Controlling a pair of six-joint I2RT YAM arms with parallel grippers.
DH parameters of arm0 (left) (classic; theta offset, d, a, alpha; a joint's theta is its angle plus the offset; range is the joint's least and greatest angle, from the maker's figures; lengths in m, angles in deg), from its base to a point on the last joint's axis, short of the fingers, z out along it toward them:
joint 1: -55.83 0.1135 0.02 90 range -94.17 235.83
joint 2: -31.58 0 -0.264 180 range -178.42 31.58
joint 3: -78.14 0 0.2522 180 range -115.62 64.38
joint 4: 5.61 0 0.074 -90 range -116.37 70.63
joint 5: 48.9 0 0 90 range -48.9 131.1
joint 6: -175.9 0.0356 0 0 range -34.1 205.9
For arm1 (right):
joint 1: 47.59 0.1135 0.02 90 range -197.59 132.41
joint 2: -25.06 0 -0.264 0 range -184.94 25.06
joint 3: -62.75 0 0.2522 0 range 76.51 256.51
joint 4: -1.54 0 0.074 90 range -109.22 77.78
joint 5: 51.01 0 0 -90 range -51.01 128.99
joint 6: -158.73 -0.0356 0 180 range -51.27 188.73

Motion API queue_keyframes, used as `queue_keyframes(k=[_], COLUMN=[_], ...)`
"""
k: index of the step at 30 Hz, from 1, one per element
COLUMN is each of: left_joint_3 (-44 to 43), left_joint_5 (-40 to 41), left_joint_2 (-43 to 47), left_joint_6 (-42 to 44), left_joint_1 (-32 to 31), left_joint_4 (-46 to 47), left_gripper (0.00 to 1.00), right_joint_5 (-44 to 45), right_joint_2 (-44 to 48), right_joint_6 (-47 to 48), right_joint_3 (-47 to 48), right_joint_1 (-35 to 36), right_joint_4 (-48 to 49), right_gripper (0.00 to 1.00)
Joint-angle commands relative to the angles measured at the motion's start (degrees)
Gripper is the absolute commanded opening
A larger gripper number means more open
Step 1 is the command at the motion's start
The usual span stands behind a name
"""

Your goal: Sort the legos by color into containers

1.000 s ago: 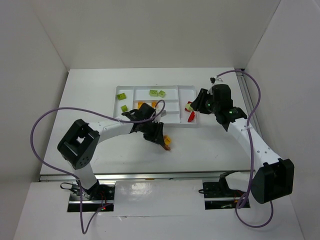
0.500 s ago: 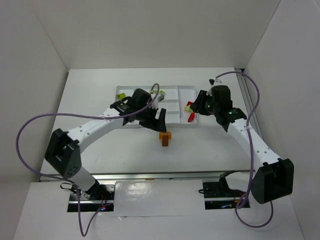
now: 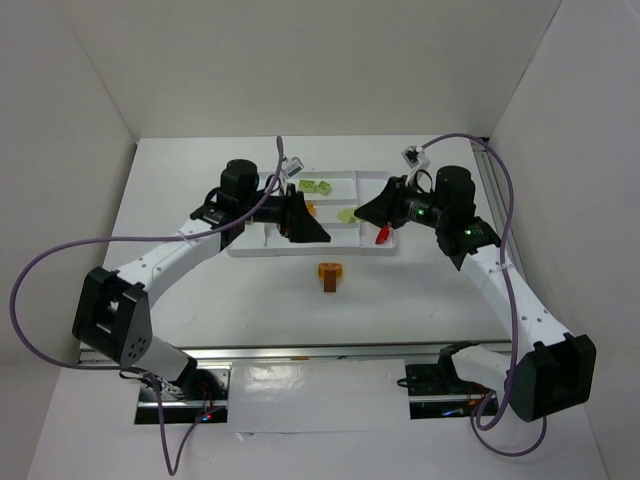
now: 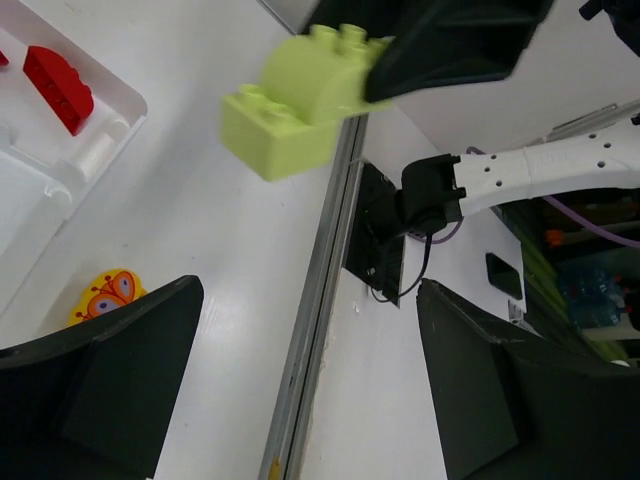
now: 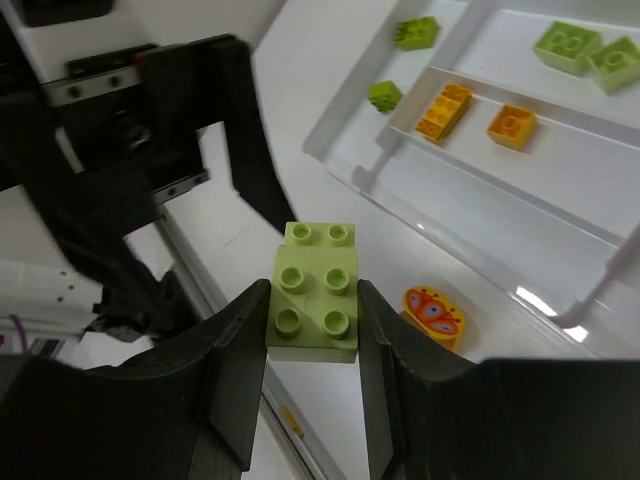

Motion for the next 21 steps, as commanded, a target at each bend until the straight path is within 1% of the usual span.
queue_keyframes(k=[1,4,7,10,11,12,13,18,21], left_joint_3=[-2.59,-4.27,-4.98,-3.67,-3.06,-2.53,-2.52,-2.52,-3.13], left_joint_5=[-10.38,-10.38,-10.90,-11.61,-11.61,-12.39,-12.40,-12.40,-12.92], left_joint_2=[-1.48,-1.49,-2.72,-3.77,-3.77,-3.77,-3.77,-5.80,-6.93], left_joint_6=[-0.67,1.71,1.56,-1.25,-3.61,-4.86,-5.82,-9.43,-10.92], left_joint_1=[1.80,1.80,1.80,1.80,2.33,2.33,2.33,2.33,2.33], left_joint_4=[9.16,5.72,5.09,10.08,11.75,15.94,17.38,21.78,23.11], left_gripper=[0.98,0.98,0.98,0.98,0.98,0.98,0.98,0.98,0.94], right_joint_5=[-10.39,-13.82,-15.93,-18.13,-18.14,-18.14,-18.74,-20.24,-20.24], right_joint_2=[0.90,0.19,-0.33,-1.03,-1.04,-1.04,-1.04,-1.56,-1.56], right_joint_6=[-2.04,-2.65,-5.11,-5.65,-5.65,-5.65,-5.65,-5.65,-5.65], right_joint_3=[0.57,1.10,0.57,0.04,0.04,0.04,0.04,0.04,0.04], right_joint_1=[0.35,0.35,0.35,0.35,0.35,0.35,0.35,0.35,0.35], right_joint_4=[9.06,10.74,14.35,15.24,15.24,15.24,15.24,15.76,15.76], right_gripper=[0.09,0.09,0.09,0.09,0.09,0.09,0.09,0.09,0.09])
